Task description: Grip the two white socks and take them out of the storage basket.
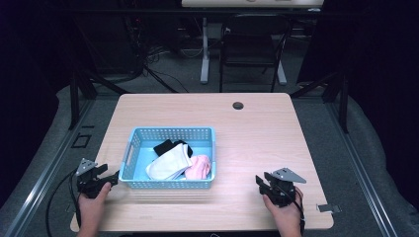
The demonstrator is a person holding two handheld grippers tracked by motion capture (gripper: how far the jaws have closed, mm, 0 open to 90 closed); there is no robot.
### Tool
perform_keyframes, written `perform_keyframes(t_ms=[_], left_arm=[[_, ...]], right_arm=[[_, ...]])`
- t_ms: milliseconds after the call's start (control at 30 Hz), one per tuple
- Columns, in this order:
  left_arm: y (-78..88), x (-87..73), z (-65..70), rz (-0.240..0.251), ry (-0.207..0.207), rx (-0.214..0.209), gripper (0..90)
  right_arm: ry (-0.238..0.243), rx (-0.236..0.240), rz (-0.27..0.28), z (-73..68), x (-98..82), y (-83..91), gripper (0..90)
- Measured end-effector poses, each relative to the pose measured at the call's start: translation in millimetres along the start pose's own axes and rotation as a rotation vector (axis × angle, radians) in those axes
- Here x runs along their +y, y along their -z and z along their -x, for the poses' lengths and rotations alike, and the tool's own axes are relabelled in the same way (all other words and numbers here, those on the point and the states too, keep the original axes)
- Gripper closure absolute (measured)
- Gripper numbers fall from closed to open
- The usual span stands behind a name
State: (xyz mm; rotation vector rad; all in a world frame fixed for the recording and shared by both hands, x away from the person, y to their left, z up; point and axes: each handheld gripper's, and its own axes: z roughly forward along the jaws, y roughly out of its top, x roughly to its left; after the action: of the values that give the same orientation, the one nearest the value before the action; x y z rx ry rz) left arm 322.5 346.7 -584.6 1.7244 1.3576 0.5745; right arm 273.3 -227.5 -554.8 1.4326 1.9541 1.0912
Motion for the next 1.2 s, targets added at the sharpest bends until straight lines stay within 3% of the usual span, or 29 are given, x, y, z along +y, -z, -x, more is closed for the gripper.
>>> perform_keyframes(t_ms=[233, 367, 467, 800, 1000, 1200], left_arm=[[1.6, 0.2, -0.2, -0.004, -0.002, -0.001, 24.0], [1.6, 0.5, -0.1, -0.002, 0.0, -0.004, 24.0], [1.5, 0.3, 0.2, -0.003, -0.002, -0.003, 24.0], [2.3, -0.1, -0.2, 0.005, -0.001, -0.004, 24.0], [3.2, -0.1, -1.2, 0.001, 0.0, -0.005, 24.0], [3.0, -0.2, -0.5, 0.008, 0.001, -0.005, 24.0]], right_arm=[[-0.013, -0.005, -0.008, -2.5, 0.0, 1.2, 63.0], [0.042, -0.017, -0.013, -11.4, 2.3, 3.1, 63.6], [0.049, -0.012, -0.014, -13.4, 2.8, 2.9, 64.2], [0.007, 0.009, -0.017, -12.3, 6.0, 3.2, 64.8], [0.013, 0.023, -0.038, -20.7, 19.8, 8.9, 64.4], [0.064, 0.036, -0.052, -37.0, 43.6, 13.2, 64.6]])
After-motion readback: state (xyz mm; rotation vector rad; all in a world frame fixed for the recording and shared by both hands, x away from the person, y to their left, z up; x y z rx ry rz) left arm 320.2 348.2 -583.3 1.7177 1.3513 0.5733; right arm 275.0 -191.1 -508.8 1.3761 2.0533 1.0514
